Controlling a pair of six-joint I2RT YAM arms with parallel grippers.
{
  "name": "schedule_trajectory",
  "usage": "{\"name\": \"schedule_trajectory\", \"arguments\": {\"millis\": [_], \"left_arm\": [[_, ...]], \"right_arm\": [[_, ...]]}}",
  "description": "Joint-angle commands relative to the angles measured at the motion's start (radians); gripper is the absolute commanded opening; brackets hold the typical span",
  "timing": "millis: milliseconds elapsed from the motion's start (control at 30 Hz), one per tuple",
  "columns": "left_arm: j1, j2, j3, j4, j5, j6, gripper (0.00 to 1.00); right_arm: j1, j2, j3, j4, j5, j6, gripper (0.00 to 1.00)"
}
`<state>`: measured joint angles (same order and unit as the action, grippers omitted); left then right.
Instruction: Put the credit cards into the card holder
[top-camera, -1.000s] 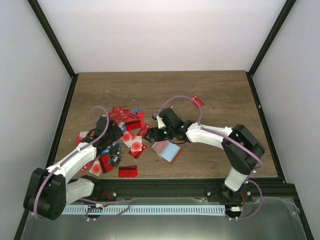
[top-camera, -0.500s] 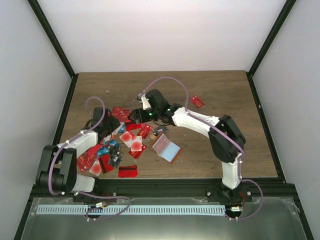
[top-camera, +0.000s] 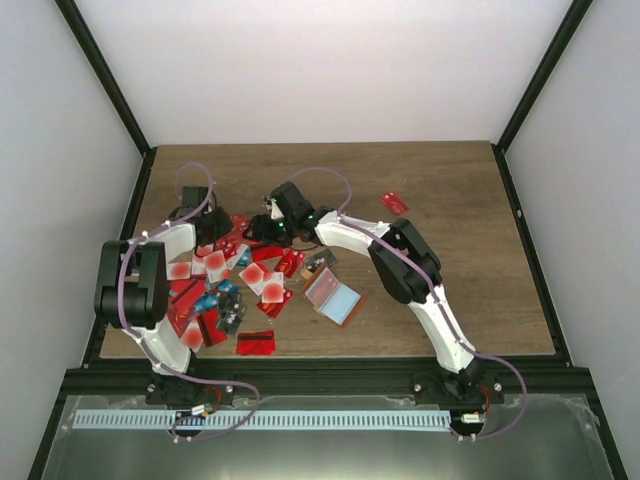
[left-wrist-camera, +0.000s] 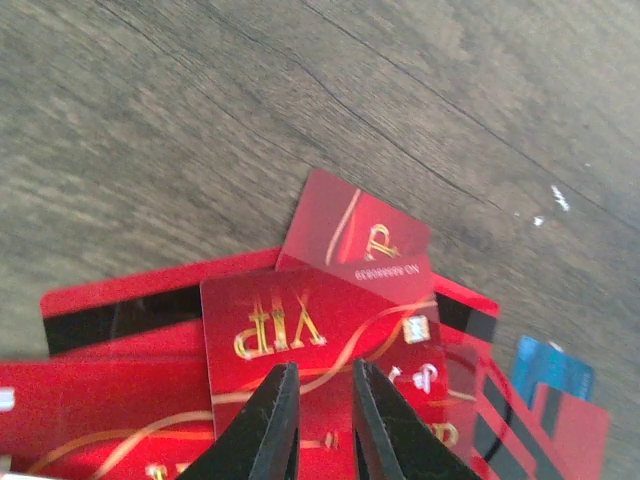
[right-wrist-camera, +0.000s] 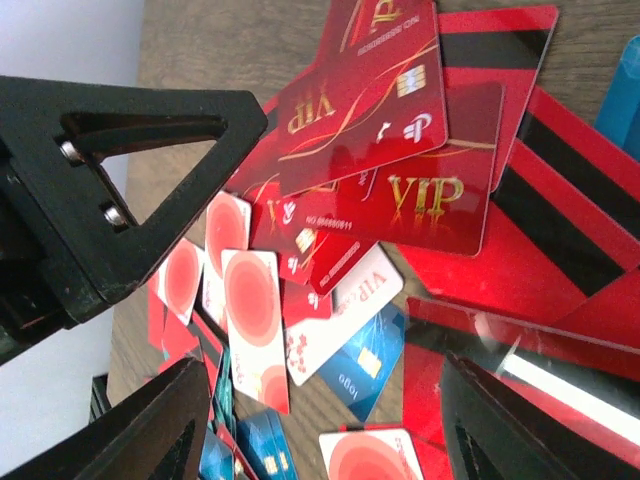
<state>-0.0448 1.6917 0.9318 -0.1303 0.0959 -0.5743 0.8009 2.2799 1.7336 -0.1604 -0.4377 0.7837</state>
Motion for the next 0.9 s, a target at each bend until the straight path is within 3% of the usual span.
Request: {"name": "schedule_trajectory", "arguments": {"millis": [0, 367, 867], "left_arm": [[0.029, 0.079, 0.073, -0.028, 0.046, 0.093, 0.17], [0.058, 0.224, 0.173, -0.087, 0.101, 0.151, 0.16], [0.057, 0.274, 0.124, -0.092, 0.098, 0.147, 0.15]], "right_arm": [[-0.013, 0.056, 0.095, 0.002, -0.023, 0.144, 0.65], [-0.020, 0.171, 0.192, -0.015, -0.007, 0.248, 0.64], [-0.029, 0.273, 0.228, 0.026, -0.044, 0.357, 0.62]]}}
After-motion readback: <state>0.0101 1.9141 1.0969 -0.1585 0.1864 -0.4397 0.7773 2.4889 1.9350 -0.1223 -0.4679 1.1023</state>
